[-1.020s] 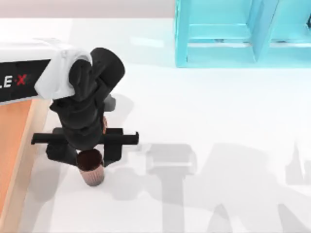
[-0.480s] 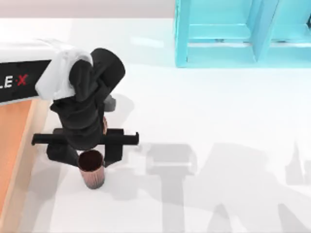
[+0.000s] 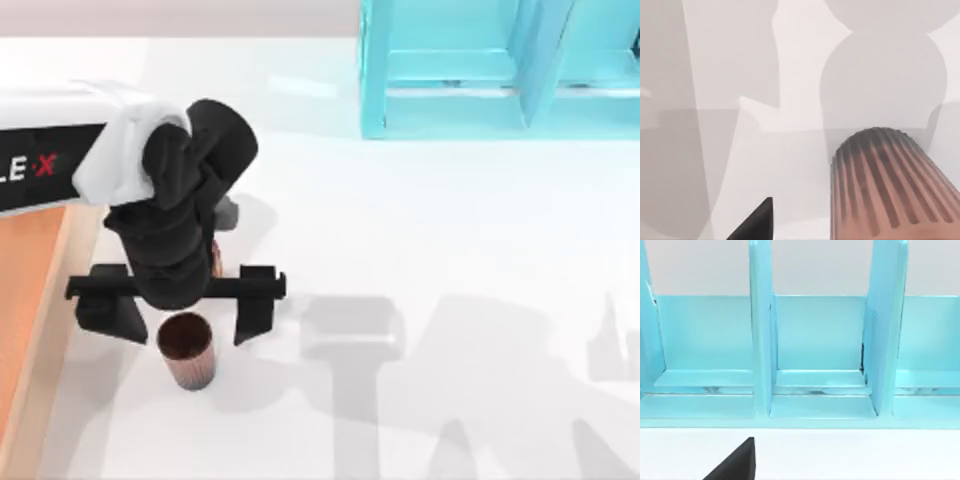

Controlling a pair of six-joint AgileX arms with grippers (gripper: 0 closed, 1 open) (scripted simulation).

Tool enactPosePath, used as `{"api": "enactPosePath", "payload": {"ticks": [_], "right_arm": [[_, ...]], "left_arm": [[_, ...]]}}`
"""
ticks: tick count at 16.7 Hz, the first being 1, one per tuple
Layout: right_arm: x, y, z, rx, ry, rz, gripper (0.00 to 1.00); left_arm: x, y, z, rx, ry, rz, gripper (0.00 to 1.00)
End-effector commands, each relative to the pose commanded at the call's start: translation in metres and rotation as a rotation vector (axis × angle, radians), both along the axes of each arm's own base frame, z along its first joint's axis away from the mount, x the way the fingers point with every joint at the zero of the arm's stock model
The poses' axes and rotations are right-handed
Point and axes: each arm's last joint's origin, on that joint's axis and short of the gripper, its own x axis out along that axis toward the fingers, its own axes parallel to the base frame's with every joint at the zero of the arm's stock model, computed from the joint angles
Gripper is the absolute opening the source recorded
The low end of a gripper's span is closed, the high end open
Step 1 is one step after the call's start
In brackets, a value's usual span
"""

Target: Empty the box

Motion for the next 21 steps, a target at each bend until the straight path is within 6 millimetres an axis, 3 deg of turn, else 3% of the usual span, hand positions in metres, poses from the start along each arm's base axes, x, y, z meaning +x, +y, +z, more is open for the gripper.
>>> {"api": "enactPosePath", "payload": {"ticks": [8, 19, 21], "right_arm": [[0.0, 0.0, 0.0, 0.0, 0.0, 0.0, 1.0], [0.0, 0.0, 0.0, 0.0, 0.0, 0.0, 1.0], [0.0, 0.0, 0.0, 0.0, 0.0, 0.0, 1.0]], "left_arm": [[0.001, -0.001, 0.003, 0.001, 0.001, 0.001, 1.0], [0.002, -0.001, 0.092, 0.004, 0.007, 0.001, 1.0], [0.0, 0.0, 0.1, 0.0, 0.0, 0.001, 1.0]]}}
